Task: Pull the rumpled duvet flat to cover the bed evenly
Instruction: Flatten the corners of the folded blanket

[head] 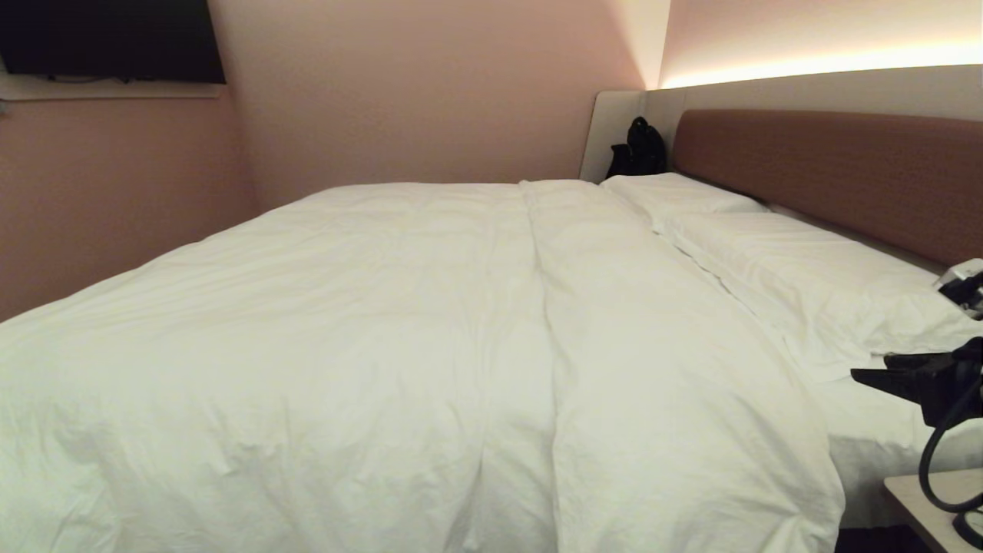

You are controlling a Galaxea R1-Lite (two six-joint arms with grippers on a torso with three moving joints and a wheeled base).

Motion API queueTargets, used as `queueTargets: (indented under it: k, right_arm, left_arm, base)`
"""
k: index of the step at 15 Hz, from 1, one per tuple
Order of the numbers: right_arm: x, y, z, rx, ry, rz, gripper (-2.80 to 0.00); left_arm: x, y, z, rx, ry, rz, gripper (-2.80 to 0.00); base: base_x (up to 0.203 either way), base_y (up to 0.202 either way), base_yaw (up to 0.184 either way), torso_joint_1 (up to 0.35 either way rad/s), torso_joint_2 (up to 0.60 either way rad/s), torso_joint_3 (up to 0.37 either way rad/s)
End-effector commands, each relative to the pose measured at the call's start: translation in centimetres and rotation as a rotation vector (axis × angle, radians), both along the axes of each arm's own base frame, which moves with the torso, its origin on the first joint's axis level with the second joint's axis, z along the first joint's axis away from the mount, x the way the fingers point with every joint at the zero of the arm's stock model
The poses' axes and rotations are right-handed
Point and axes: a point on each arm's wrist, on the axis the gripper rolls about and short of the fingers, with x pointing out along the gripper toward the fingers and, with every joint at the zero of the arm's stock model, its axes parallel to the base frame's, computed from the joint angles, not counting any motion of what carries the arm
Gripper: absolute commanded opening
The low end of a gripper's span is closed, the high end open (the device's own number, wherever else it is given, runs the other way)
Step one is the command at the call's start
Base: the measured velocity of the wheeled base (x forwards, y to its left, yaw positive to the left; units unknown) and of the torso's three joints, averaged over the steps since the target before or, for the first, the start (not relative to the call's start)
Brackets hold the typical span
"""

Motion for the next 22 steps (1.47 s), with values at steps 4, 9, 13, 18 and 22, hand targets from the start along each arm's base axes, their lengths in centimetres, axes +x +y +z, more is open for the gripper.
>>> queueTargets:
  k: [4, 9, 13, 18, 22]
  right_arm:
    - [-3.0, 1.9, 2.8, 0.331, -0.033, -0.128, -2.8]
    - [-8.6, 3.2, 5.1, 0.363, -0.158, -0.129, -2.8]
    - [-13.5, 4.4, 5.4, 0.365, -0.226, -0.12, -2.8]
    - [-17.0, 5.3, 3.6, 0.369, -0.275, -0.069, -2.8]
    - [-18.4, 5.7, 3.8, 0.361, -0.33, -0.036, -2.8]
  left_arm:
    - [0.0, 0.0, 0.0, 0.0, 0.002, 0.0, -2.8]
    - [0.0, 0.0, 0.0, 0.0, 0.002, 0.0, -2.8]
    - [0.0, 0.0, 0.0, 0.0, 0.002, 0.001, -2.8]
    - [0.0, 0.0, 0.0, 0.0, 0.001, 0.001, -2.8]
    - [0.0, 0.0, 0.0, 0.0, 0.001, 0.0, -2.8]
  base:
    - [0.0, 0.0, 0.0, 0.0, 0.0, 0.0]
    - [0.0, 0.0, 0.0, 0.0, 0.0, 0.0]
    - [0.0, 0.0, 0.0, 0.0, 0.0, 0.0]
    - [0.0, 0.0, 0.0, 0.0, 0.0, 0.0]
    - [0.0, 0.0, 0.0, 0.0, 0.0, 0.0]
